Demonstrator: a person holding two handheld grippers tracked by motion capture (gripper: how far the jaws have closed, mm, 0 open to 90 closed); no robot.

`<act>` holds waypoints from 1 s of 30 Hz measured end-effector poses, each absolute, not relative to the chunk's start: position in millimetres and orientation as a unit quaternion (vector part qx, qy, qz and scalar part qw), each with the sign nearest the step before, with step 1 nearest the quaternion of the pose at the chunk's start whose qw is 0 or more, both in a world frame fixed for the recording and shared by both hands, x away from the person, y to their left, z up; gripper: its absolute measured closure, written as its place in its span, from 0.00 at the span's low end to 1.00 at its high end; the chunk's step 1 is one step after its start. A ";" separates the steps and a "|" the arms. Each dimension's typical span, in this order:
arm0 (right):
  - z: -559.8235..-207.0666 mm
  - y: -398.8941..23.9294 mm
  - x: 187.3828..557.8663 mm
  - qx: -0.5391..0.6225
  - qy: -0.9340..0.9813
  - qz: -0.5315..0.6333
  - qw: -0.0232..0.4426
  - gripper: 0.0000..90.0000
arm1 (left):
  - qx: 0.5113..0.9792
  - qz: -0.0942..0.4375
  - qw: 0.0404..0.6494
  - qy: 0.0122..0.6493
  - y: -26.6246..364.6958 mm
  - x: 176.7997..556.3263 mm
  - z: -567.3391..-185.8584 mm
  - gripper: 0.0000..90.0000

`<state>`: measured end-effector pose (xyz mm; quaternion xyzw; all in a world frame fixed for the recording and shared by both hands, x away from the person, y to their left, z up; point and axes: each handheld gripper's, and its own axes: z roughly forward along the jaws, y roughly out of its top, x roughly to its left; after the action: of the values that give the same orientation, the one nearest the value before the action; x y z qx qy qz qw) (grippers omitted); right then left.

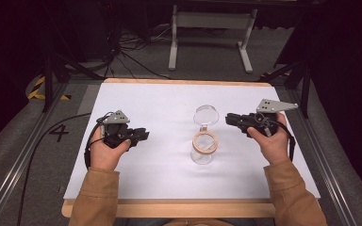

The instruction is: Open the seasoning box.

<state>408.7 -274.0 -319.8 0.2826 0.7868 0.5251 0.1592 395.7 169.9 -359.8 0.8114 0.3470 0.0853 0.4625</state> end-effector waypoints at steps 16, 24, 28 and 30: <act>-335.1 -344.1 419.5 0.389 0.781 0.457 0.173 0.69 | 0.812 0.087 0.433 0.381 178.3 414.7 -374.3 0.69; -353.8 -362.3 428.2 0.425 0.781 0.419 0.184 0.61 | 0.816 0.100 0.393 0.412 179.8 423.1 -385.9 0.64; -364.7 -367.3 433.0 0.434 0.785 0.398 0.192 0.57 | 0.817 0.094 0.391 0.414 182.1 427.6 -392.9 0.63; -371.7 -369.9 435.9 0.442 0.786 0.388 0.192 0.56 | 0.815 0.094 0.392 0.416 183.3 429.7 -397.0 0.62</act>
<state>435.9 -369.9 -371.7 0.4416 0.7861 0.3876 0.1918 429.7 183.3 -397.0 0.8150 0.4160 0.0941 0.3923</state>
